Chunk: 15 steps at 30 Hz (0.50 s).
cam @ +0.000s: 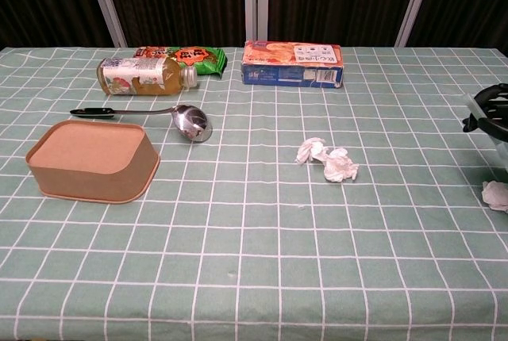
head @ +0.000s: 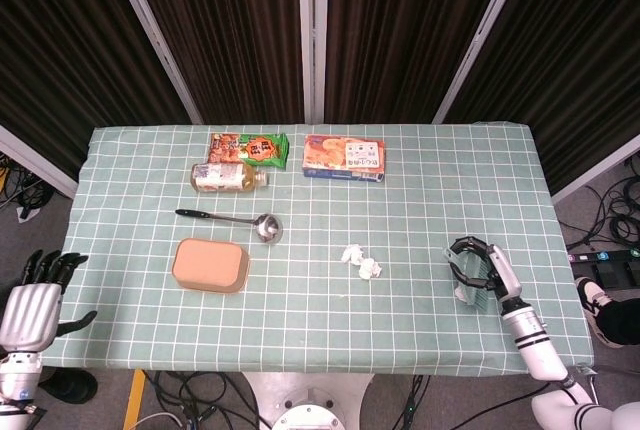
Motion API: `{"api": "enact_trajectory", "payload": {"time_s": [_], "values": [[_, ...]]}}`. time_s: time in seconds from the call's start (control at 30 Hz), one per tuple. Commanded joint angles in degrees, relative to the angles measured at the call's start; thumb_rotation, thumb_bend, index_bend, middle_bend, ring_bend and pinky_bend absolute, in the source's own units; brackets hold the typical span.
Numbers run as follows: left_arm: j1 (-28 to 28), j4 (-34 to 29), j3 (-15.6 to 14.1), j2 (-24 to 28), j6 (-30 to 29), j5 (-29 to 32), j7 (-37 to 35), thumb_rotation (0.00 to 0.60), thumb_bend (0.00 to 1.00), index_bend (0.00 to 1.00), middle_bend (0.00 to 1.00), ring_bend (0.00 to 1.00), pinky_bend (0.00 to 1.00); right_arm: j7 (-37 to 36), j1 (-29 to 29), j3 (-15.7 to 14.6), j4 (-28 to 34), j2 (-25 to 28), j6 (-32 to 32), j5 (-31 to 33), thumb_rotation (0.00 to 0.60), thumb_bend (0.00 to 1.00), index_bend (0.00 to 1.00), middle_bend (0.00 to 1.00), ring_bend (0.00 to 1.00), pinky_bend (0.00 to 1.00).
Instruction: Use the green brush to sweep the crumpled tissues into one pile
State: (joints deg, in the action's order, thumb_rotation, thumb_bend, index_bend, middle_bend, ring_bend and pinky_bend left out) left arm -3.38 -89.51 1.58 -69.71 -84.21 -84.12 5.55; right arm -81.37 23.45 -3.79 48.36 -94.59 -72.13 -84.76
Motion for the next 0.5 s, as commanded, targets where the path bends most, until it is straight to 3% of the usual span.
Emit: {"api": "enact_trajectory", "payload": {"time_s": [0.03, 0.5], "values": [[0.0, 0.0, 0.0, 0.0, 0.0, 0.0, 0.0, 0.6, 0.04, 0.21, 0.17, 0.1, 0.05, -2.3, 0.8, 1.3, -3.1, -3.7, 0.8, -1.4, 0.6, 0.62, 0.89, 0.76, 0.4, 0.18], [0.3, 0.6, -0.4, -0.1, 0.4, 0.3, -2.4, 0.6, 0.04, 0.21, 0.17, 0.1, 0.05, -2.8, 11.8, 7.1, -9.9, -14.5, 7.7, -3.4, 0.6, 0.62, 0.89, 0.76, 0.4, 0.18]]}}
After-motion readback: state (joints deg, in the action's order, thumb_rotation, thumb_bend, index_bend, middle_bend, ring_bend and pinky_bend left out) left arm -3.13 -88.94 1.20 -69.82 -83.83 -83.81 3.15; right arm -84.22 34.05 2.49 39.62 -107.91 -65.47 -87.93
